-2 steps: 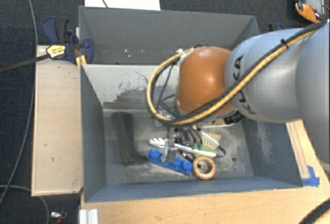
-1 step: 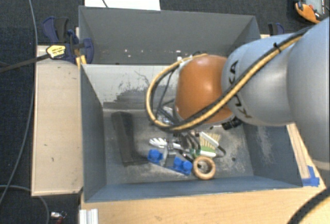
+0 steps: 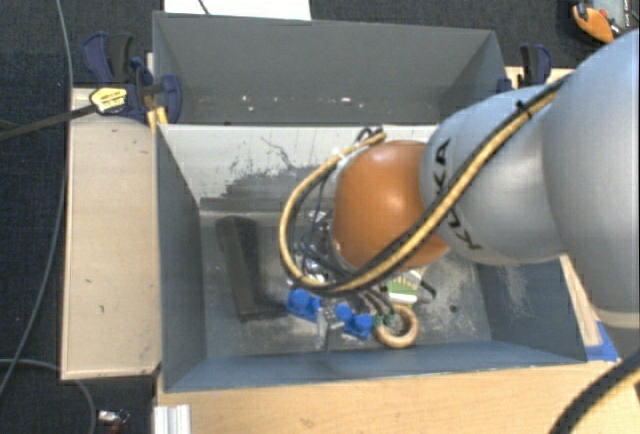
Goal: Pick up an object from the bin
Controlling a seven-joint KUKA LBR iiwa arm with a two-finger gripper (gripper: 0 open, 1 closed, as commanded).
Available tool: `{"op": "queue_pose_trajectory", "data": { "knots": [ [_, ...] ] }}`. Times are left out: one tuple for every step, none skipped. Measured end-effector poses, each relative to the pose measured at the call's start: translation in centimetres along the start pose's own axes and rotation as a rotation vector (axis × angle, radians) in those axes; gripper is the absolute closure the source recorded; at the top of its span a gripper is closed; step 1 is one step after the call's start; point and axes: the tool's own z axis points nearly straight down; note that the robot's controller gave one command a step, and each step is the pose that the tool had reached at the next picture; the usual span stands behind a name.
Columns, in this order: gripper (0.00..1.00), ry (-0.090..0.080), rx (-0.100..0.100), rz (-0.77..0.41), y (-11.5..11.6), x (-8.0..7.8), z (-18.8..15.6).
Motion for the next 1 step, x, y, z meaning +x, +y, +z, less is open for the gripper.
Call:
{"op": "queue_pose_trajectory", "data": {
  "knots": [
    [0.0,0.01,0.002,0.278,-0.49,-2.62,4.82]
  ]
}}
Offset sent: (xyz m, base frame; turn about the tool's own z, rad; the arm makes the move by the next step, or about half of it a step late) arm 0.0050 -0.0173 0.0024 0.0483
